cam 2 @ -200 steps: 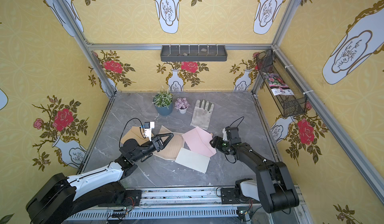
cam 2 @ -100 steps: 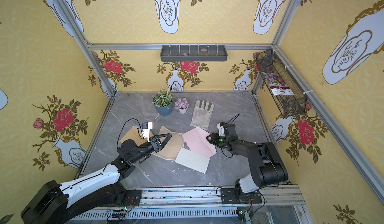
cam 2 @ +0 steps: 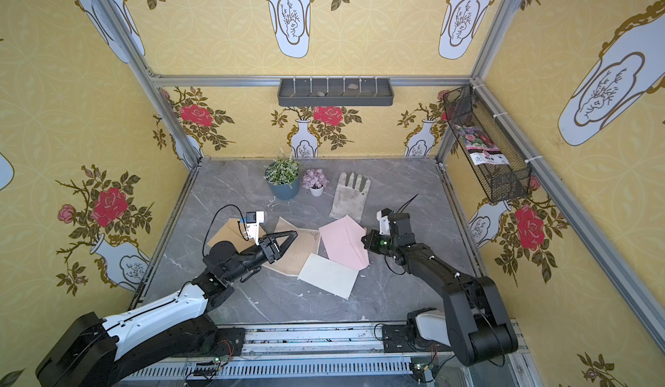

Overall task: Take the letter paper out of the envelope
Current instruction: Move the envelope to the center of the board.

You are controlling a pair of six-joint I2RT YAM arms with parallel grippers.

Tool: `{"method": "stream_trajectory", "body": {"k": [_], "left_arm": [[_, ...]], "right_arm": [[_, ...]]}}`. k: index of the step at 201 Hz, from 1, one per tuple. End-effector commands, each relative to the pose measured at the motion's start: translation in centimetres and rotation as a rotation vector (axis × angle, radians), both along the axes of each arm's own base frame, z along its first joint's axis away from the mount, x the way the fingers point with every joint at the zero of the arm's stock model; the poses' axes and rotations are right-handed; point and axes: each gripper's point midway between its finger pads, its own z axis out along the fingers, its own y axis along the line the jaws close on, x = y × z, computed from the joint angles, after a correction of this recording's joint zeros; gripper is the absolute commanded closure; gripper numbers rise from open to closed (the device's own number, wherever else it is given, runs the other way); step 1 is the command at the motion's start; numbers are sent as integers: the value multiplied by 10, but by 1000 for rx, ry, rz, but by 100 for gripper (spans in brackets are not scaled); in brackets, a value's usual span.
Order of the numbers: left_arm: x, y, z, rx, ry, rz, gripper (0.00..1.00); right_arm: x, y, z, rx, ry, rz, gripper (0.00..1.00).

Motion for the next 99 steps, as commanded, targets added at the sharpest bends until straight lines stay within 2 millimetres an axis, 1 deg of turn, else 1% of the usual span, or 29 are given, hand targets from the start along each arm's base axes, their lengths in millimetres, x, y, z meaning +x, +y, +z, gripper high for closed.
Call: {"method": "stream_trajectory", "body": {"k": [1, 17, 31, 40, 45, 53, 59, 68, 80, 91, 99], "left_arm": [[0, 1, 0, 6, -19, 6, 56], [-1, 1, 1, 4, -21, 4, 56], [-1, 1, 2, 4, -22, 1, 56], [-1, 1, 3, 1, -23, 3, 56], [-2, 1, 2, 3, -23, -1, 56], [-2, 1, 3, 1, -23, -1, 56], [-2, 2, 2, 2, -22, 1, 56], [-3, 2, 2, 2, -21, -1, 56], [-3, 3, 2, 3, -20, 3, 56], [-3, 4, 3, 3, -22, 5, 56], [-3, 4, 4, 4, -24, 8, 56]], "right_arm": [[6, -23, 15, -91, -46, -76, 100], [13, -45, 26, -139, -74, -141, 100], [19, -71, 27, -134, -72, -211, 100], [23, -89, 27, -72, -60, -251, 100], [24, -95, 27, -18, -55, -263, 100], [27, -113, 27, 74, -51, -311, 100], [28, -122, 27, 135, -49, -335, 100], [30, -140, 23, 195, -48, -385, 100], [32, -156, 13, 219, -25, -432, 100], [35, -166, 3, 221, 1, -457, 100], [37, -168, -5, 226, 21, -460, 100]]}}
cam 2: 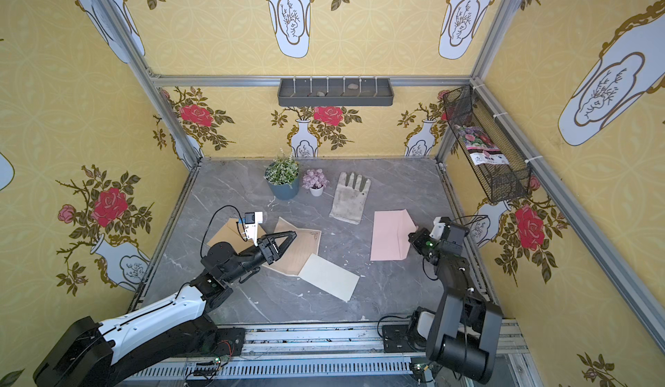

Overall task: Take the letter paper out of the envelope
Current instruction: Move the envelope to the center of the board.

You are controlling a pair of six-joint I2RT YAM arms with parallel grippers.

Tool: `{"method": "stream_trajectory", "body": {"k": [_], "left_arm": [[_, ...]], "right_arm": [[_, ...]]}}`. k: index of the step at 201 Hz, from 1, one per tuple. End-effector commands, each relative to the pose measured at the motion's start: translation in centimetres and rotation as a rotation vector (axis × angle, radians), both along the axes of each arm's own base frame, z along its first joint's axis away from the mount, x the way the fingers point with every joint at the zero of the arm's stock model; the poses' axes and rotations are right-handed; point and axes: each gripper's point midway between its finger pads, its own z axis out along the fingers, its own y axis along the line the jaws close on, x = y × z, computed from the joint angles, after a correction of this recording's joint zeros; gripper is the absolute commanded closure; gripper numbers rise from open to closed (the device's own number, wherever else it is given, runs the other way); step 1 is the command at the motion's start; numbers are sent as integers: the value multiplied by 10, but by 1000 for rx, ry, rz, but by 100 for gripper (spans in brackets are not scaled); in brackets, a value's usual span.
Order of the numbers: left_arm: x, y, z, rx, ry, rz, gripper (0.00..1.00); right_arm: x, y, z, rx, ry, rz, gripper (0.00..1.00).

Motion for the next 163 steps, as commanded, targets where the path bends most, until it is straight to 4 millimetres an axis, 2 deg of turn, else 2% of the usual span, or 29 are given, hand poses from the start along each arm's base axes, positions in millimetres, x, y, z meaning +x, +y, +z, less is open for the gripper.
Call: {"method": "stream_trajectory", "body": {"k": [1, 23, 39, 64, 73, 84, 100, 116, 128, 140, 163], "left_arm": [[0, 2, 1, 6, -15, 7, 56], [0, 2, 2, 7, -15, 6, 56], [-1, 2, 2, 7, -14, 5, 56], [-1, 3, 0, 14, -10, 10, 55], [-1, 3, 0, 17, -10, 11, 55], [0, 3, -1, 25, -11, 13, 55], [2, 3, -4, 40, -8, 20, 54], [4, 2, -6, 50, -8, 26, 54], [6, 2, -9, 61, -4, 34, 54], [10, 4, -16, 82, 15, 55, 54], [21, 14, -35, 141, 80, 141, 52]], "right_arm": [[12, -1, 5, 81, -63, 36, 100], [15, -3, -11, 104, -27, 37, 100], [13, -2, -15, 113, -31, 32, 83], [4, -3, -10, 74, -42, 15, 49], [0, -3, -1, 50, -74, 7, 42], [-5, 1, 15, 3, -113, 3, 39], [-16, 25, 45, -106, -178, 43, 39], [-36, 67, 75, -164, -275, 135, 42], [-55, 97, 85, -182, -318, 228, 42], [-74, 126, 83, -210, -306, 353, 43], [-108, 165, 52, -306, -151, 548, 46]]}}
